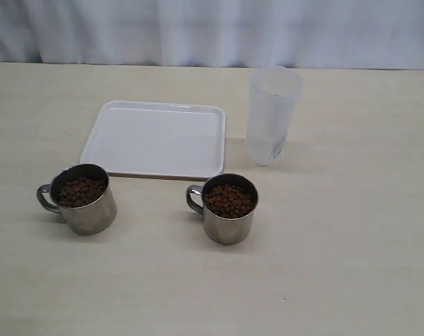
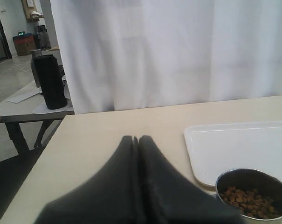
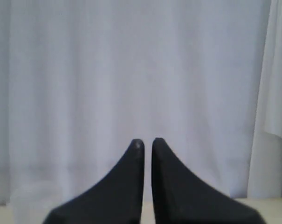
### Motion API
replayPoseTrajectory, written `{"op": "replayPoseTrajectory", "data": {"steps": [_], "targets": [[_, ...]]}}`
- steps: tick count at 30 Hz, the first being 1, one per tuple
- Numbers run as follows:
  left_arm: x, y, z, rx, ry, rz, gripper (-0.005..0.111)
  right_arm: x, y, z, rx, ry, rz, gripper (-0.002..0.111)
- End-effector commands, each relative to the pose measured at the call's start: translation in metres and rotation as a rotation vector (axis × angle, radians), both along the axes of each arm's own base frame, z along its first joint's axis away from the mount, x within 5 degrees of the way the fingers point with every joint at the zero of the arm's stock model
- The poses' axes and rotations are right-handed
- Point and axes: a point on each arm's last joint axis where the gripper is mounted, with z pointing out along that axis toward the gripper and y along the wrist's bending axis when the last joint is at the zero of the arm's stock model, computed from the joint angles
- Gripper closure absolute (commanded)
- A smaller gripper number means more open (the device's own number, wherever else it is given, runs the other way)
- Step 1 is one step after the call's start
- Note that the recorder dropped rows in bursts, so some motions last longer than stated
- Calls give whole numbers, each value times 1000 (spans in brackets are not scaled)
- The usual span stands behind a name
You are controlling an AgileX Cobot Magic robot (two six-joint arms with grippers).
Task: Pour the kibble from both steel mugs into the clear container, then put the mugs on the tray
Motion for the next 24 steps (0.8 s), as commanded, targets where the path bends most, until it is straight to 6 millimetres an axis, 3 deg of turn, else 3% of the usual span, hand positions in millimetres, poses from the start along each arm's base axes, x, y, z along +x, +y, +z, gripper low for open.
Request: {"op": "replayPoseTrajectory", "data": {"steps": [1,4,8,14,18,24], "targets": [[0,0,0,-5,-6,2,107,-3,2,7,17,-85,29,104],[0,0,0,-5,-6,2,107,7,12,3,-68,-17,106,104],[0,0,0,-5,-6,2,107,28,42,-11,-326,99,383,104],[0,0,0,-5,-6,2,107,65,59,-47,-278,345,593,98],[0,0,0,-5,-6,2,107,78,70,-70,-283,363,732,76],[0,0,0,-5,-6,2,107,108,85,-113,-276,561,962,26]]}}
